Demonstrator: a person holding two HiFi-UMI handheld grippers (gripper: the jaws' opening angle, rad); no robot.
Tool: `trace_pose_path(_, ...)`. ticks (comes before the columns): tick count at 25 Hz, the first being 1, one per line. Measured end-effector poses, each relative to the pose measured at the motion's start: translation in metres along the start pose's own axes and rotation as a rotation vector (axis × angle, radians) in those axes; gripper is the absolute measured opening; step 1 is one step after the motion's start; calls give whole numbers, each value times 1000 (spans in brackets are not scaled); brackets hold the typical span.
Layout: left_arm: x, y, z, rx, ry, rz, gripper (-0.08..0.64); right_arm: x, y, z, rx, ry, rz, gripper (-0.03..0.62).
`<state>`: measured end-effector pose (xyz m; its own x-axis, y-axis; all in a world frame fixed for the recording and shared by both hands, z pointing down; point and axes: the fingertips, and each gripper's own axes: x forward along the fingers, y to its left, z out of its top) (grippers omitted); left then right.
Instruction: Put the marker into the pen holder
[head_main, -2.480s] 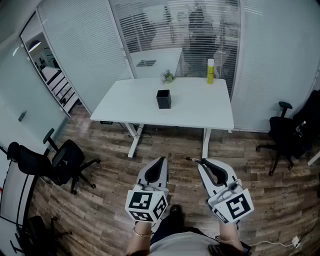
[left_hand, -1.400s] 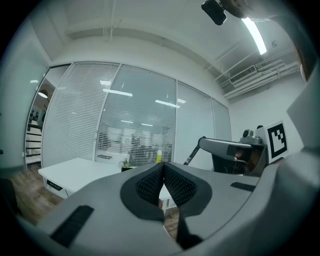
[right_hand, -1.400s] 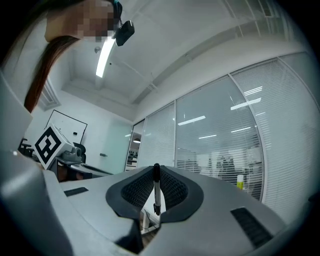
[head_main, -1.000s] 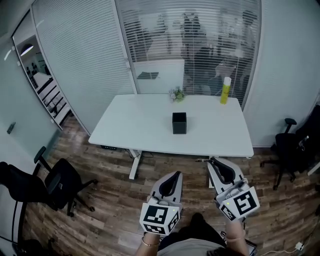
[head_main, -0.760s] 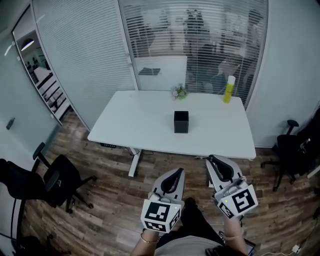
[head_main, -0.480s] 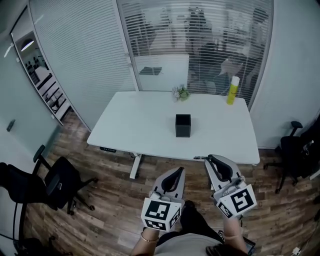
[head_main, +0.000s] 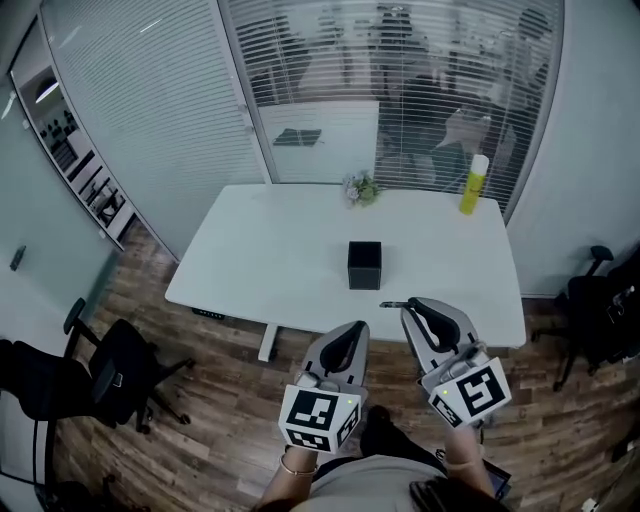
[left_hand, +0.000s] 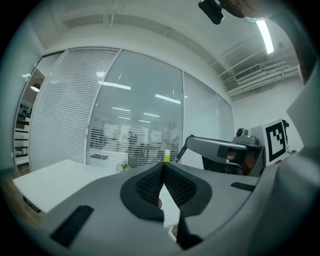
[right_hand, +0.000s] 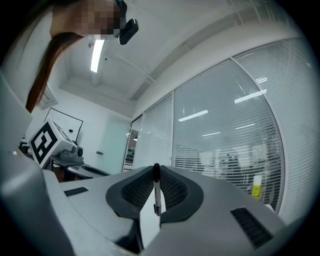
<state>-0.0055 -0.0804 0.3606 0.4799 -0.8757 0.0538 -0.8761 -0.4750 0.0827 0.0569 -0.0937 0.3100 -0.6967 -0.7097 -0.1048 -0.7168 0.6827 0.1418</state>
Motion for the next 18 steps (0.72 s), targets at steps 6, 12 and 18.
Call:
trace_pose_path(6,35,30,-2,-24,17,30,19,34,-35,-16,16,19,7,60)
trace_pose_path(12,68,59,-1,-5,14,58,20,68,-68,-29,19,18,12,60)
trace_pose_path(18,86,72,-6,-11,21,32,20,97,-74,-42,16,44,1,60)
